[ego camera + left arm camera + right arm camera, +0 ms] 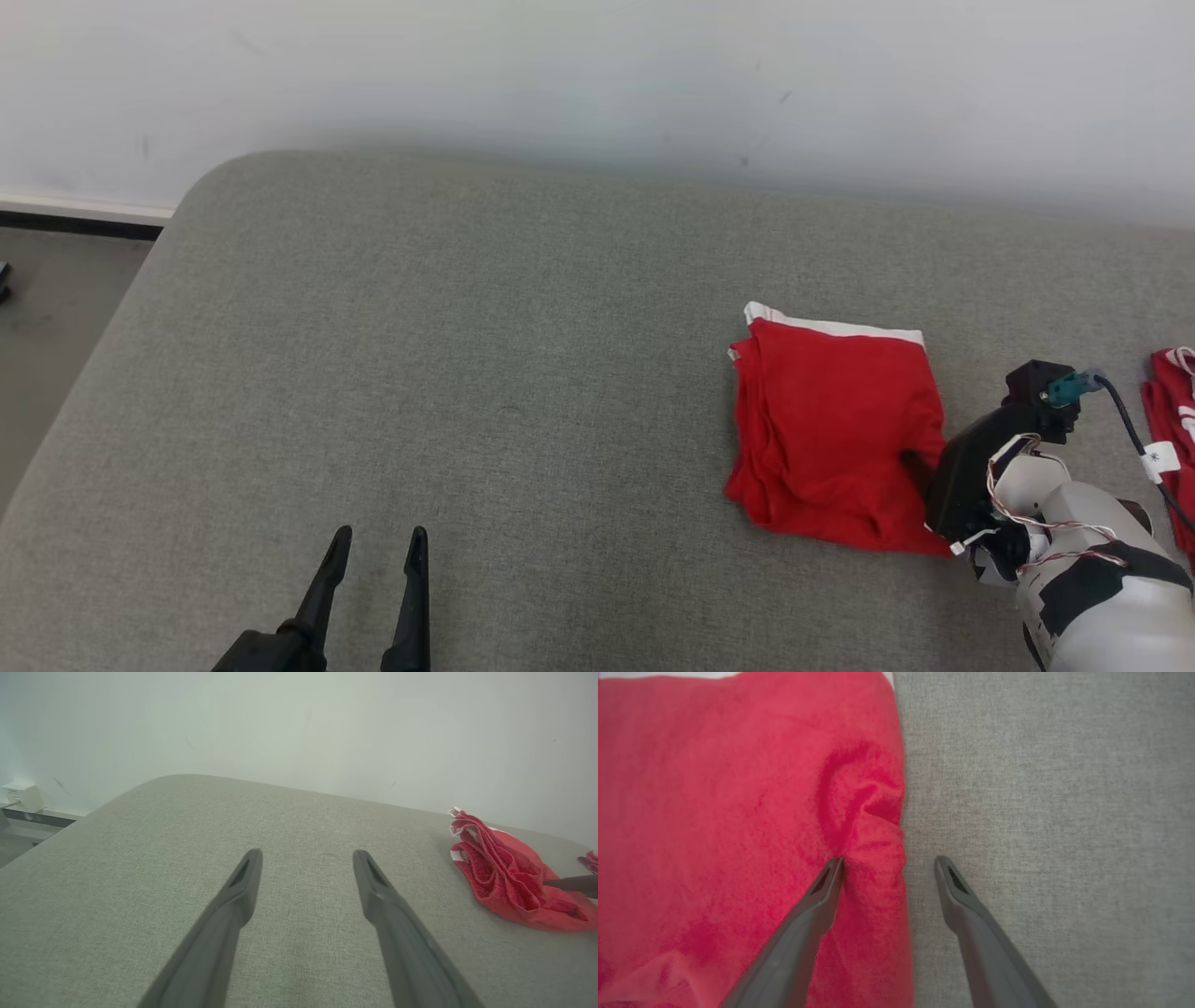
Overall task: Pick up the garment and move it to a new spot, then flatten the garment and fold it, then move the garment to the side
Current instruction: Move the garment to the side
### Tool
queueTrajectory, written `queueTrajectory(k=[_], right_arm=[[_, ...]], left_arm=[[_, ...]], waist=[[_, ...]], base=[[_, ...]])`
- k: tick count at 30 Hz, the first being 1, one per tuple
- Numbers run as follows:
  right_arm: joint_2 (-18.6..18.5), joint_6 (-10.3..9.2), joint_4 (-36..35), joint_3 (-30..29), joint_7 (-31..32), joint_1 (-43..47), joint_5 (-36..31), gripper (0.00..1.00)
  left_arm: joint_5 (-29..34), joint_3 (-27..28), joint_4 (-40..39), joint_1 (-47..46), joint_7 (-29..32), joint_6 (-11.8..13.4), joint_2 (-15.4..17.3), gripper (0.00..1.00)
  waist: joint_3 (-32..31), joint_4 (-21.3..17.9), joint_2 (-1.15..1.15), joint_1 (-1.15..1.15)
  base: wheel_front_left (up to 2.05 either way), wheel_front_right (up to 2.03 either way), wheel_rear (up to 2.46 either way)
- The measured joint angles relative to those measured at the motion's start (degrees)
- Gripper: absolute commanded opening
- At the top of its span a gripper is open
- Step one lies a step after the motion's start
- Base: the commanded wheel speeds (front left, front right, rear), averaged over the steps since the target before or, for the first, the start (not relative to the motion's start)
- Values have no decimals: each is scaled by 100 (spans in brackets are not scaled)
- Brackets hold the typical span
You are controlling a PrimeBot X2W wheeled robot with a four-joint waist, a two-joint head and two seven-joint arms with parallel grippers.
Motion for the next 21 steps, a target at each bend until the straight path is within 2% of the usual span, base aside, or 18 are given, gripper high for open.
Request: queueTrajectory(k=[6, 7, 9, 10, 15, 21], right_arm=[[2, 0, 455, -258, 75, -318, -71, 100], [2, -1, 475, -245, 92, -360, -92, 89], [8, -10, 486, -158, 100, -438, -188, 5], [23, -9, 474, -74, 100, -463, -241, 0], [31, -8, 244, 655, 129, -538, -631, 0], [-86, -8, -338, 1584, 142, -698, -688, 0]], left_arm=[[-64, -98, -3, -131, 0, 12, 0, 100], [-64, -110, -2, -141, 0, 14, -2, 100], [-93, -125, -1, -159, 0, 40, -1, 100], [-114, -131, 1, -172, 0, 51, 0, 100], [-124, -89, -3, -179, 0, 75, -1, 100], [-249, 108, -111, -22, 0, 138, -2, 100]], waist=[[227, 173, 0, -1], [260, 187, 0, -1], [311, 193, -1, -1], [324, 182, 0, 0], [298, 46, 0, 0], [177, -314, 0, -1]], base=[[0, 0, 0], [0, 0, 0], [0, 0, 0], [0, 0, 0], [0, 0, 0], [0, 0, 0]])
